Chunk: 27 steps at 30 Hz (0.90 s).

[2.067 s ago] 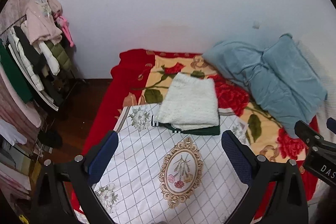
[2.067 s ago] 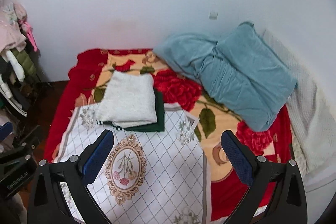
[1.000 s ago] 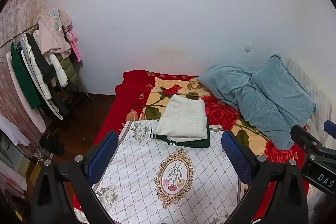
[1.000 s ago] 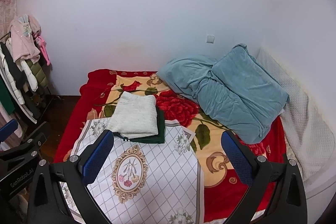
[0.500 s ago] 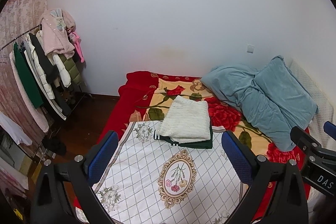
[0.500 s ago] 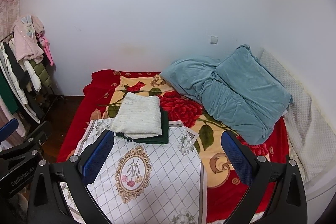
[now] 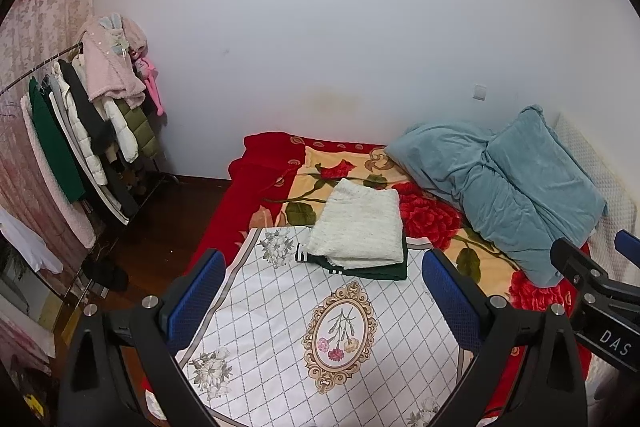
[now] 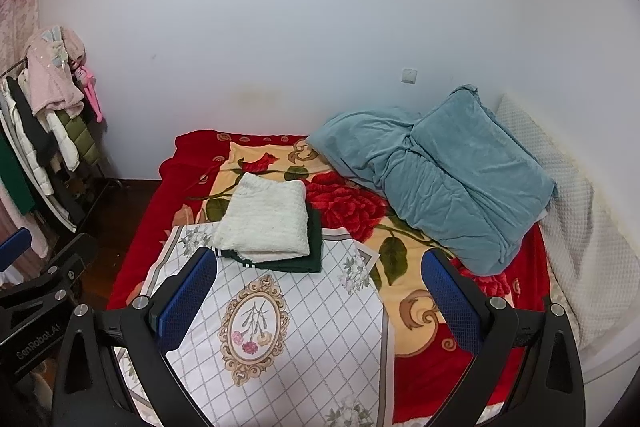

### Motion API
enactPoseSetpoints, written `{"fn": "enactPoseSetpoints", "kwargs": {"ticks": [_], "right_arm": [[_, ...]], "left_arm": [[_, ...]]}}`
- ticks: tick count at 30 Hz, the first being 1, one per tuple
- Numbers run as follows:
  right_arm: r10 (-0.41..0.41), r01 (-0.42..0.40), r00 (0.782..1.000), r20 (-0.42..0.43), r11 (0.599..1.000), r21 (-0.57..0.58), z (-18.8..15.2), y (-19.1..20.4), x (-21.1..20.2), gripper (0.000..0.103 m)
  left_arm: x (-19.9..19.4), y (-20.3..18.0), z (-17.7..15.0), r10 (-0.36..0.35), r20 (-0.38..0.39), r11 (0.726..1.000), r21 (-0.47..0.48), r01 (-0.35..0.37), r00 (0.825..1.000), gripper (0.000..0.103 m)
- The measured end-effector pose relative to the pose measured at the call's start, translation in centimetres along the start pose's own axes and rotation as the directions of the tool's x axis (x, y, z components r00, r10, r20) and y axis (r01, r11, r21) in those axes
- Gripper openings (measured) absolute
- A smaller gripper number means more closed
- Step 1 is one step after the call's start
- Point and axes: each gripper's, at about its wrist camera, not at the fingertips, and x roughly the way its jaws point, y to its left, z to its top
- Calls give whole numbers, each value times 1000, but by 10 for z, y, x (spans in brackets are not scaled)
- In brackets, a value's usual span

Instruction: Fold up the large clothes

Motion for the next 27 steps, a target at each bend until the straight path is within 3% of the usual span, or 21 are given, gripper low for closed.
{"fn": "enactPoseSetpoints", "kwargs": {"ticks": [27], "right_arm": [[18, -18, 1000, -12, 1000, -9, -6, 7, 5, 103]], "left_arm": [[-3, 7, -3, 10, 1, 1000, 4, -10, 1000, 101]]}}
